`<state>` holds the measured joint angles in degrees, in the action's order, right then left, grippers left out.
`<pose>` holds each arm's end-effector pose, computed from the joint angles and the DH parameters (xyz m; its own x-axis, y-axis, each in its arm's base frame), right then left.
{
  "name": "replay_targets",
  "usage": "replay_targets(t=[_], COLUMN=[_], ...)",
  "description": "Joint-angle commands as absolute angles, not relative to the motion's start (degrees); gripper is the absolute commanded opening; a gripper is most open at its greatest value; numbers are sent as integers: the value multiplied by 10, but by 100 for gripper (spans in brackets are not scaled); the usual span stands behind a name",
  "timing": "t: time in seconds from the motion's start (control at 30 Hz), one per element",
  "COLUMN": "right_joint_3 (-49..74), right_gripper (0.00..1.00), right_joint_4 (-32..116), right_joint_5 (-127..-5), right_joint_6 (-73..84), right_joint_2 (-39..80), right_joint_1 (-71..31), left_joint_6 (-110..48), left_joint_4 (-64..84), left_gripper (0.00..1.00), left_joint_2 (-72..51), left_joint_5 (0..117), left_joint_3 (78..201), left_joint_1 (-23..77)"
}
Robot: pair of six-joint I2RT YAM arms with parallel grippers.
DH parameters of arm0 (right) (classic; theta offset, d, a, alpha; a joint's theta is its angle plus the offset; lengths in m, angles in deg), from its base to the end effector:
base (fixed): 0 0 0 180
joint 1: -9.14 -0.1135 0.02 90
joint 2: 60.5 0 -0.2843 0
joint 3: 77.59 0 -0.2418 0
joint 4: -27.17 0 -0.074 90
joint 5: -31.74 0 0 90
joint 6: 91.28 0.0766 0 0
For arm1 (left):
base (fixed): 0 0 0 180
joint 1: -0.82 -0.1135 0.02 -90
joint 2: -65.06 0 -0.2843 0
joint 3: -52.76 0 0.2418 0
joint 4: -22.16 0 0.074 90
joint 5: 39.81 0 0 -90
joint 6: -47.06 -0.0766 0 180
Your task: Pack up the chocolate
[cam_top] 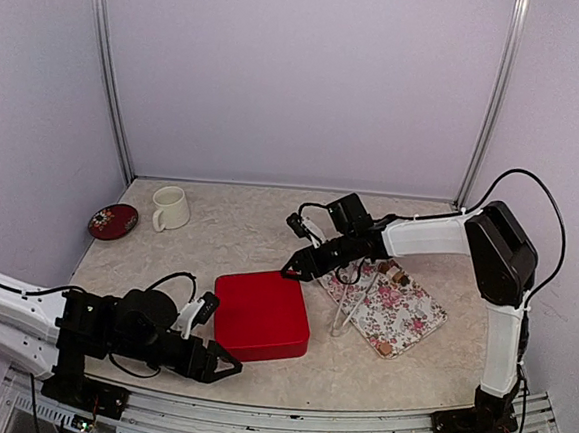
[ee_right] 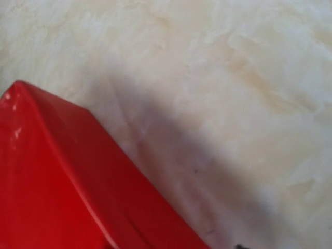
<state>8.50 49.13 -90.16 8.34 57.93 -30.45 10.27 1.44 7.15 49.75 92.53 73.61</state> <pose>0.3372 0.3314 0.1623 -0.6882 -0.3850 -0.6149 -0.7165 0.4936 0.4929 0.0645 -0.2062 0.1846 -0.8747 0.1174 -0.4702 0.4223 0.6606 -0.6207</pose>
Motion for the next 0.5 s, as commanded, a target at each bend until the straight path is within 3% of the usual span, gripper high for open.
replay_targets(t=[0.0, 0.27, 0.47], right_joint_3=[107, 174, 240], right_gripper=[50, 37, 37], right_joint_4=[483, 481, 439], right_joint_5=[-920, -919, -963], right_joint_6=[84, 103, 158], right_joint_2=[573, 526, 494], right_joint_1=[-294, -290, -290], left_joint_6=[149, 121, 94], left_joint_4=[103, 193, 210], left_gripper=[80, 76, 76], left_joint_2=[18, -62, -71], left_joint_5=[503, 537, 555], left_joint_3=[914, 911, 902], left_joint_1=[745, 653, 553])
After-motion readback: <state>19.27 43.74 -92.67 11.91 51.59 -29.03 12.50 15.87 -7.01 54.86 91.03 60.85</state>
